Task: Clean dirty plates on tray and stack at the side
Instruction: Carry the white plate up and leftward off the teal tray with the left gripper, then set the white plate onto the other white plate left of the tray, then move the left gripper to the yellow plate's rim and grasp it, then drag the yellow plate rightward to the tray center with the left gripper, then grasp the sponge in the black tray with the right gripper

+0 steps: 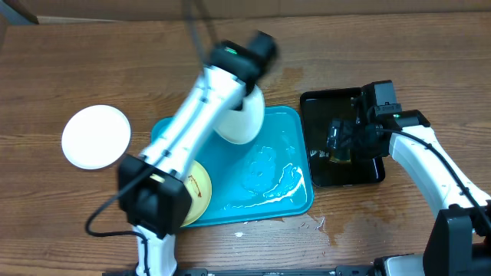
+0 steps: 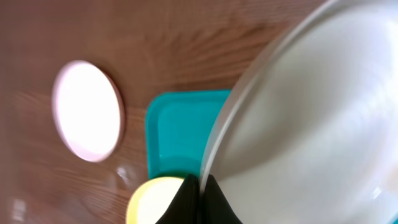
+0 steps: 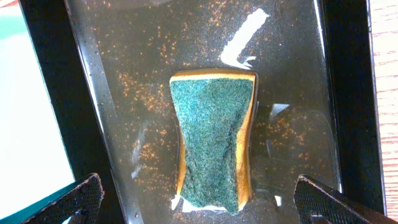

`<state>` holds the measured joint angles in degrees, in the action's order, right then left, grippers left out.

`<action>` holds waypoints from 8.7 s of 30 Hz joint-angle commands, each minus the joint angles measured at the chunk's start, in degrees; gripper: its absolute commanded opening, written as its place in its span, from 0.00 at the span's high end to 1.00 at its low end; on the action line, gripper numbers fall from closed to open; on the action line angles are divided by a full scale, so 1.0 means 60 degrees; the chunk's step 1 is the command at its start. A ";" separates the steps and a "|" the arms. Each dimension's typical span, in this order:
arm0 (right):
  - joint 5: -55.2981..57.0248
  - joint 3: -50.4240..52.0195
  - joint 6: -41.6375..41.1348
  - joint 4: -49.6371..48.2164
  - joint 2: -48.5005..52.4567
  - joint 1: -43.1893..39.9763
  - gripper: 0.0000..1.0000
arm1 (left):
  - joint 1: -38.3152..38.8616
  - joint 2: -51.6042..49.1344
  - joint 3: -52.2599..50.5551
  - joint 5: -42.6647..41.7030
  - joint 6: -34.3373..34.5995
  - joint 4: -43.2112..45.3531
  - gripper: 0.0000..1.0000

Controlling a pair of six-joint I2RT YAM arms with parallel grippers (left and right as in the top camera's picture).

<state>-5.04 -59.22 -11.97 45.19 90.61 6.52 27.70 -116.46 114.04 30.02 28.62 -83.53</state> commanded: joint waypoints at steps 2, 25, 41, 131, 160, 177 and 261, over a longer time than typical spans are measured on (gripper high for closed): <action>0.0080 0.0022 -0.0011 -0.0026 -0.0076 0.0007 0.00 | -0.2747 0.0772 0.0288 -0.2881 -0.1016 0.0095 0.96; 0.0080 0.0022 -0.0011 -0.0142 -0.0076 0.0007 0.00 | -1.1347 0.0714 -0.0135 -0.4266 -0.0805 0.0270 0.96; 0.0080 0.0022 -0.0011 -0.0138 -0.0076 0.0007 0.00 | -1.1275 0.0714 -0.2488 -0.4703 -0.0827 0.1905 0.46; 0.0080 0.0022 -0.0011 -0.0138 -0.0076 0.0007 0.00 | -0.4477 0.0769 -0.7176 -0.9508 -0.2616 0.4401 0.80; 0.0080 0.0022 -0.0011 -0.0171 -0.0076 0.0007 0.00 | -0.2146 0.0816 -0.6652 -0.5672 -0.2182 0.4841 0.74; 0.0080 0.0022 -0.0011 -0.0171 -0.0076 0.0007 0.00 | -0.1785 0.2747 -0.6692 -0.5825 -0.1202 0.3730 0.00; 0.0415 0.1494 -0.0510 -0.4969 0.1027 0.0044 0.96 | -0.1308 0.2743 -0.9643 -0.4972 -0.1005 0.7909 0.79</action>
<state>-2.68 -47.18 -14.79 14.98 96.95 6.55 19.88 -100.03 56.71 0.67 21.76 -36.56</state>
